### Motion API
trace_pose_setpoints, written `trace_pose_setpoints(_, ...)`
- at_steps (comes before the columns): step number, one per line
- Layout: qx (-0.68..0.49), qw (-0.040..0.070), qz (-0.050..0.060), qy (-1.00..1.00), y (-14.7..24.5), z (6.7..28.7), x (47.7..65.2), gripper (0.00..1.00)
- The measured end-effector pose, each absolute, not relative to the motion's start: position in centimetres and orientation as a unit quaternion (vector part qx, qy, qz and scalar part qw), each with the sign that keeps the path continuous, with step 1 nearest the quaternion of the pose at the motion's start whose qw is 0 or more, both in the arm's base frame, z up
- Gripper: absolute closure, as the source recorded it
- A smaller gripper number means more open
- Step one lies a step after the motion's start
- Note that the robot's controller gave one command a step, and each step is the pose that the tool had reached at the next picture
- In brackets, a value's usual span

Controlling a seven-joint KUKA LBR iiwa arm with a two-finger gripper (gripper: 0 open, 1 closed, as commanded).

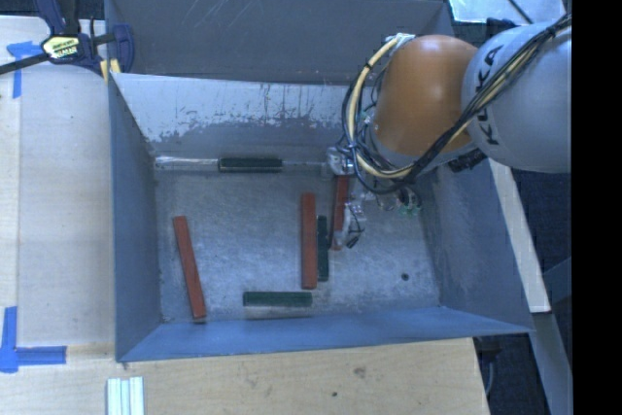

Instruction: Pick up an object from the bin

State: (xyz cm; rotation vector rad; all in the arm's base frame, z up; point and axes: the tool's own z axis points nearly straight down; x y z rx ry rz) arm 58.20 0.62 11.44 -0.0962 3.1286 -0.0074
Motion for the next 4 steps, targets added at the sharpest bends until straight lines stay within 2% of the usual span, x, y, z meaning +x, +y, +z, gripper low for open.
trace_pose_setpoints(1, -0.370, 0.006, -0.001, 0.929, -0.3, 7.3, 59.2, 0.00)
trace_pose_setpoints(2, -0.369, 0.009, -0.001, 0.929, -0.1, 7.7, 59.4, 1.00)
trace_pose_setpoints(3, -0.426, 0.006, -0.002, 0.905, 0.8, 25.5, 60.2, 1.00)
trace_pose_setpoints(4, -0.456, -0.002, 0.002, 0.890, 2.1, 17.4, 59.4, 1.00)
